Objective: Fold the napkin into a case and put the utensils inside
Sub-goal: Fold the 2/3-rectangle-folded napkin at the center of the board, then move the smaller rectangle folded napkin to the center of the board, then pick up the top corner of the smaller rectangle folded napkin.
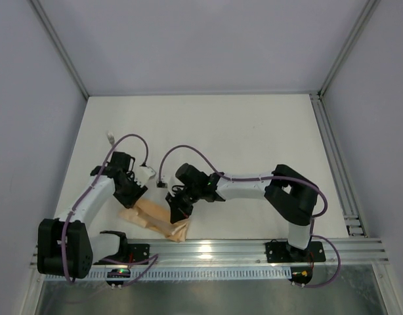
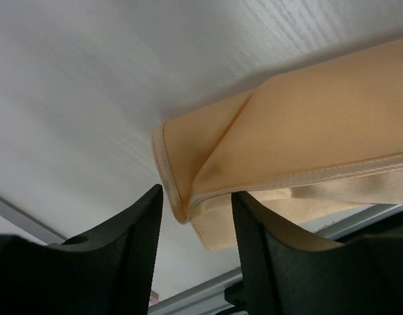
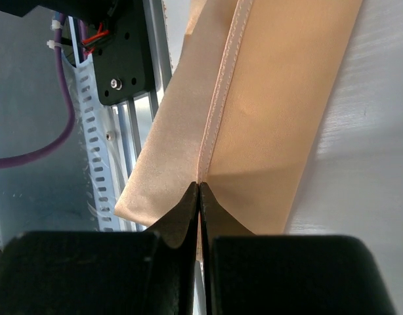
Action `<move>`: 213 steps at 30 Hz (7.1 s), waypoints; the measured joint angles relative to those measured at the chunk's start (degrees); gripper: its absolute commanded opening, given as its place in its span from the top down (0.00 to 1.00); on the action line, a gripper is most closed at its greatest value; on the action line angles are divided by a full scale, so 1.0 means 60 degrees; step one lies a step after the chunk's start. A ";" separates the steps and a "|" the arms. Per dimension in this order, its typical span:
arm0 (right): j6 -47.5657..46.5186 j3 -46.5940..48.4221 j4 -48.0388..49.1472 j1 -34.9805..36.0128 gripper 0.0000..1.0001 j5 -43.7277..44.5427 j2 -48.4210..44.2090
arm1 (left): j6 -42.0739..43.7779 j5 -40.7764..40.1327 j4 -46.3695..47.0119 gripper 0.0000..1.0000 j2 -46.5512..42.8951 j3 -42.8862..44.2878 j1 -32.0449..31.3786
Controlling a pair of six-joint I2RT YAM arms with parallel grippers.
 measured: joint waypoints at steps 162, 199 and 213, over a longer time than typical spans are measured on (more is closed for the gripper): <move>0.1333 -0.2692 0.2222 -0.1231 0.66 0.5013 -0.1628 | -0.0557 0.3016 0.3413 0.41 0.3534 0.1792 -0.1177; 0.1093 -0.2040 0.1341 -0.1231 0.88 0.5064 -0.1840 | -0.0747 0.3490 0.3391 0.68 0.3544 0.1745 -0.1260; 0.1067 -0.1854 0.1424 -0.1231 0.92 0.4816 -0.1672 | -0.0834 0.3665 0.3417 0.83 0.3850 0.1763 -0.1399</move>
